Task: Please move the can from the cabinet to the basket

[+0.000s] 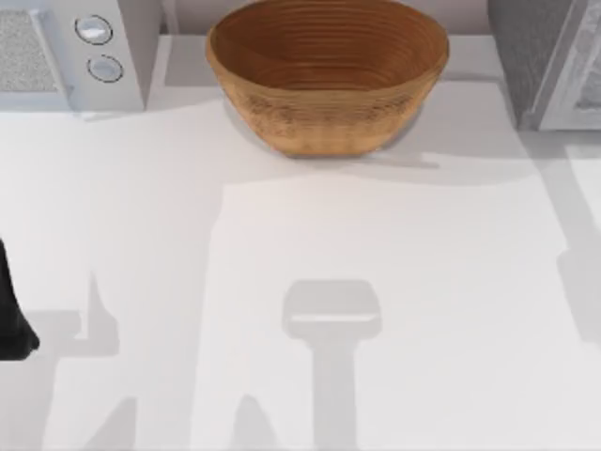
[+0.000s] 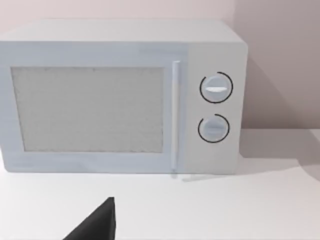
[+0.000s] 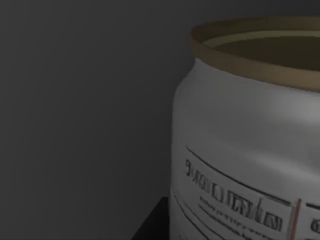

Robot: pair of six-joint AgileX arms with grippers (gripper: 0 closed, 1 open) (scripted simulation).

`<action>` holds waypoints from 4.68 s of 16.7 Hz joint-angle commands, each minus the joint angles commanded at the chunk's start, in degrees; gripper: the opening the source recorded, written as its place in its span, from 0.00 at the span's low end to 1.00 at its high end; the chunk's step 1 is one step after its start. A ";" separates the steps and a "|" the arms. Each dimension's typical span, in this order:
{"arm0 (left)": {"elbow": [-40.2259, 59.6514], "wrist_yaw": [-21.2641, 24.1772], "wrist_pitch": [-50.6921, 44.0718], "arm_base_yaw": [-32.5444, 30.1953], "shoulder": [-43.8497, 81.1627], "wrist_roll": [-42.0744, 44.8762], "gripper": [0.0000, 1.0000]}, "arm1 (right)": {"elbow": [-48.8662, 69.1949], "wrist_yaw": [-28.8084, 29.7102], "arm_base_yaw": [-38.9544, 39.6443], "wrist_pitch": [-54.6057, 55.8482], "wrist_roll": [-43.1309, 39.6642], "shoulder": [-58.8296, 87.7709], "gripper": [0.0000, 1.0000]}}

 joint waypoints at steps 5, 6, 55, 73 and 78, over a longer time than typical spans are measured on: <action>0.00 0.00 0.00 0.00 0.00 0.00 1.00 | 0.00 0.00 0.00 0.00 0.00 0.00 0.00; 0.00 0.00 0.00 0.00 0.00 0.00 1.00 | 0.00 0.00 0.00 0.00 0.00 0.00 0.00; 0.00 0.00 0.00 0.00 0.00 0.00 1.00 | -137.77 -6.35 -4.56 25.55 -0.86 -111.79 0.00; 0.00 0.00 0.00 0.00 0.00 0.00 1.00 | -103.13 8.04 9.87 38.17 -0.34 -67.37 0.00; 0.00 0.00 0.00 0.00 0.00 0.00 1.00 | -80.85 17.41 19.41 45.19 -0.11 -35.67 0.00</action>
